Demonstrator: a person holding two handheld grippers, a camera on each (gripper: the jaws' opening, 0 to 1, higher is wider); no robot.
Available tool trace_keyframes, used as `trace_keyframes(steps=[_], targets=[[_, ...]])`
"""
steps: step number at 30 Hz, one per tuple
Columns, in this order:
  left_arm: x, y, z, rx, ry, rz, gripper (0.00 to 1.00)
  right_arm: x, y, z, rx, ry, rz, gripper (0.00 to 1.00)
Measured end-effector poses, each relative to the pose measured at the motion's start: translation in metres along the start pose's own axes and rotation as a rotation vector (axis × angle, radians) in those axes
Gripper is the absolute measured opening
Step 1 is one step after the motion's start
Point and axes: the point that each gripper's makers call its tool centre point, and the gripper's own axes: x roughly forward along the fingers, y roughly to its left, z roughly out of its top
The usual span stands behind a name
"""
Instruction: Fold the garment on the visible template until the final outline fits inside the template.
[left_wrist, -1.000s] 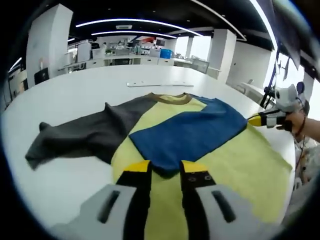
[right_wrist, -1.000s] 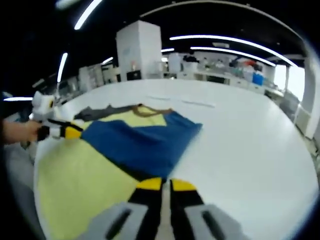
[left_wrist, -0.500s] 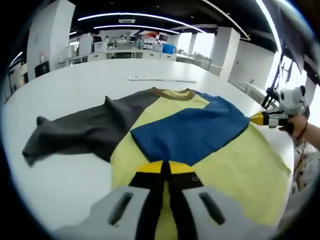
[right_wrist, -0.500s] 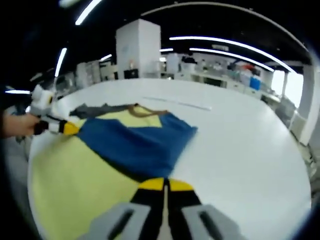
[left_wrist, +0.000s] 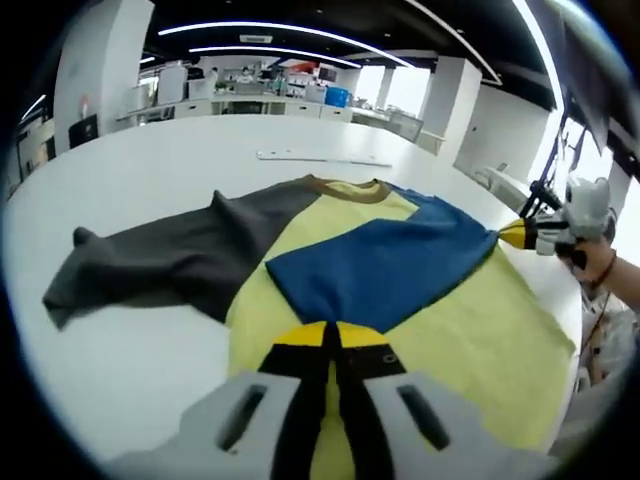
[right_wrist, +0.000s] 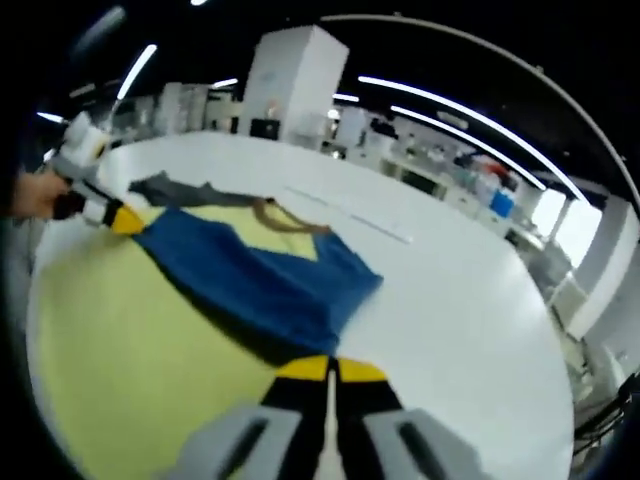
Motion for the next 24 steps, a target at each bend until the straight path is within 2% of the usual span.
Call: trace_keyframes(steps=[4, 7, 8, 9, 11, 12, 14, 17, 19, 20, 24], targets=[[-0.002, -0.001, 0.002, -0.006, -0.009, 0.0, 0.0, 0.003, 0.003, -0.01, 0.181, -0.005, 0.045, 0.0], [-0.002, 0.002, 0.004, -0.019, -0.015, 0.001, 0.0, 0.006, 0.001, -0.013, 0.265, -0.02, 0.057, 0.0], [-0.002, 0.002, 0.004, -0.03, -0.018, 0.001, 0.0, 0.008, 0.0, -0.015, 0.316, -0.022, 0.068, 0.01], [-0.003, 0.001, 0.005, -0.041, -0.021, 0.001, 0.0, 0.01, 0.0, -0.015, 0.407, -0.037, 0.086, 0.03], [-0.004, 0.003, 0.007, -0.057, -0.03, -0.002, 0.0, 0.013, 0.0, -0.016, 0.479, -0.049, 0.1, 0.07], [-0.004, 0.004, 0.008, -0.063, -0.032, -0.004, 0.0, 0.016, -0.005, -0.012, 0.477, -0.08, 0.098, 0.06], [-0.006, 0.002, 0.011, -0.075, -0.04, -0.008, 0.0, 0.014, -0.001, -0.015, 0.483, -0.051, 0.108, 0.0], [-0.01, 0.001, 0.013, -0.079, -0.048, -0.007, 0.0, 0.014, 0.004, -0.013, 0.446, -0.043, 0.102, 0.0], [-0.011, 0.001, 0.015, -0.07, -0.055, 0.0, 0.0, 0.013, -0.002, -0.015, 0.397, -0.031, 0.072, 0.0], [-0.012, 0.002, 0.016, -0.059, -0.06, 0.006, 0.0, 0.01, -0.01, -0.013, 0.355, -0.026, 0.019, 0.0], [-0.011, 0.002, 0.016, -0.058, -0.058, 0.0, 0.0, 0.002, -0.015, 0.0, 0.259, -0.029, -0.024, 0.0]])
